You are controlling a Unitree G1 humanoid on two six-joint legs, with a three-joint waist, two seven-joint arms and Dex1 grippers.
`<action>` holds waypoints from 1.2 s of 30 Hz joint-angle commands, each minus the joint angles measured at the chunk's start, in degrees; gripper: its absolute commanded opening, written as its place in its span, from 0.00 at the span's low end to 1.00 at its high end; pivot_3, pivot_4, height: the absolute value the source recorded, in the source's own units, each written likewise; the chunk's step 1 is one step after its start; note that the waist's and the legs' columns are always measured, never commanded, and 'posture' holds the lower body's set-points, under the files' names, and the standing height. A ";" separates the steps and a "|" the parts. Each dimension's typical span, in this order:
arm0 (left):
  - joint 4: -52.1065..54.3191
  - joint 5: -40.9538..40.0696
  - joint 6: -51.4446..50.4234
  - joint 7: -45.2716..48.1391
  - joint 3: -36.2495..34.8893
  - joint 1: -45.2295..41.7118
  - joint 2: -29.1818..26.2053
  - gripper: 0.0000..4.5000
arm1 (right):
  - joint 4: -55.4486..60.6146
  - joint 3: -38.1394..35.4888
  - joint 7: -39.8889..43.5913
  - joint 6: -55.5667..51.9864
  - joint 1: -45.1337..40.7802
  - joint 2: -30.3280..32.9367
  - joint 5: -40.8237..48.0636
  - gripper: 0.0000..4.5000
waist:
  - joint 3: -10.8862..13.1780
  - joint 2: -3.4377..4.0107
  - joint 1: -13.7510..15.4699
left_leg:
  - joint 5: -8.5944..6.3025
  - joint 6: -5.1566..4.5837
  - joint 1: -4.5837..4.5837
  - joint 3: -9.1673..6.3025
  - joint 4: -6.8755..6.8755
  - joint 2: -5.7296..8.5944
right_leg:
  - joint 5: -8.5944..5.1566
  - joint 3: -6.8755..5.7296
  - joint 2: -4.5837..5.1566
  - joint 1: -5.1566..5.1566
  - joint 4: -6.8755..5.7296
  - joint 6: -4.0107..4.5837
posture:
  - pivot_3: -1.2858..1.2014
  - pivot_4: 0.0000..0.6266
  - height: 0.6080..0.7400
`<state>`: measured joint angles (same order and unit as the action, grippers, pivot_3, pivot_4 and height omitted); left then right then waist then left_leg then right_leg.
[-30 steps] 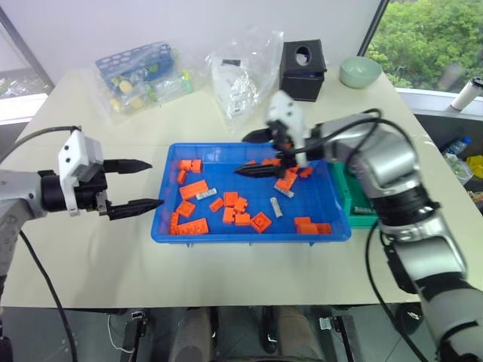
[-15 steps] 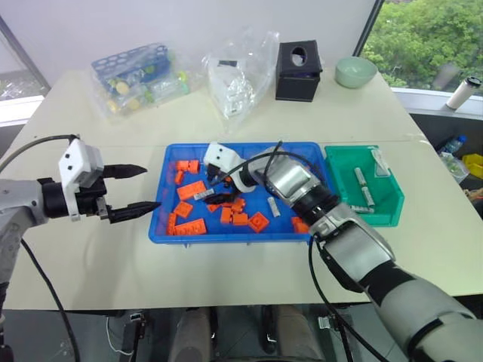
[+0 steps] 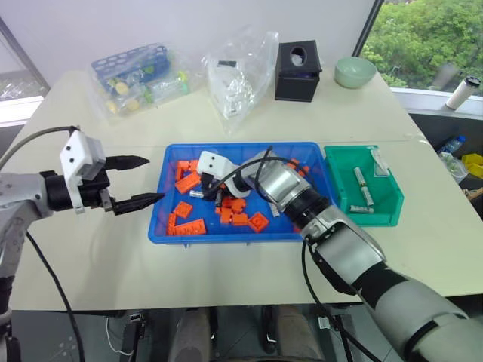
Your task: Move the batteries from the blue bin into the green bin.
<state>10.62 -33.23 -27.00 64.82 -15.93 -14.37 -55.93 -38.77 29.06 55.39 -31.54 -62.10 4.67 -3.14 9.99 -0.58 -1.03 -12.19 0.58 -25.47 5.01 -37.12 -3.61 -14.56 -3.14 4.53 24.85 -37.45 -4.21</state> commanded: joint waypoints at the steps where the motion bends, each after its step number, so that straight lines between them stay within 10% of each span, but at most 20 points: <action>1: -0.62 0.37 1.04 0.52 0.76 -1.69 0.26 1.00 | 6.10 -4.00 -0.17 -3.91 -0.41 1.27 1.63 0.01 | 0.00 0.01 0.05 | 0.00 0.00 0.00 0.00 0.00 0.00 | 0.00 0.00 0.00 0.00 0.00 0.00 | 0.52 0.24 0.97; 19: -5.73 2.46 3.41 4.19 9.08 -9.17 5.03 1.00 | 54.19 -39.41 -3.13 -38.91 29.18 48.05 12.70 0.01 | 0.07 0.05 0.85 | 0.00 -0.02 0.06 0.01 0.03 0.04 | -0.01 0.01 0.02 -0.08 0.20 0.01 | 0.52 0.24 0.97; 21: -6.41 2.84 3.60 4.62 9.73 -10.19 5.50 1.00 | 55.45 -41.06 -4.53 -39.02 31.92 48.84 13.24 0.01 | 0.07 0.04 0.52 | -0.01 -0.02 0.06 -0.03 0.03 0.01 | -0.01 0.00 -0.03 -0.09 0.20 0.01 | 0.52 0.24 0.97; 28: -8.25 3.67 3.99 5.78 10.84 -13.02 6.55 1.00 | 57.01 -42.03 -7.89 -38.19 31.88 48.93 16.32 0.76 | 0.07 0.04 0.31 | 0.00 -0.02 0.06 -0.04 0.03 0.01 | -0.02 0.01 -0.04 -0.09 0.20 0.00 | 0.52 0.24 0.97; 36: -7.22 3.89 3.45 6.20 10.81 -12.87 6.84 1.00 | 71.25 -41.06 -15.28 -58.78 26.19 30.46 26.13 0.76 | 0.04 -0.01 0.29 | 0.00 -0.02 0.04 -0.19 0.04 -0.06 | -0.02 -0.01 -0.17 -0.11 0.17 0.01 | 0.52 0.24 0.97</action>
<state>2.28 -29.24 -24.12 70.90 -4.21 -26.79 -48.82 28.64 -12.40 42.57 -86.21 -35.90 36.82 21.67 10.03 -0.59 -0.73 -12.19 0.56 -25.44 4.82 -37.09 -3.66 -14.58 -3.15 4.37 24.75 -37.31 -4.19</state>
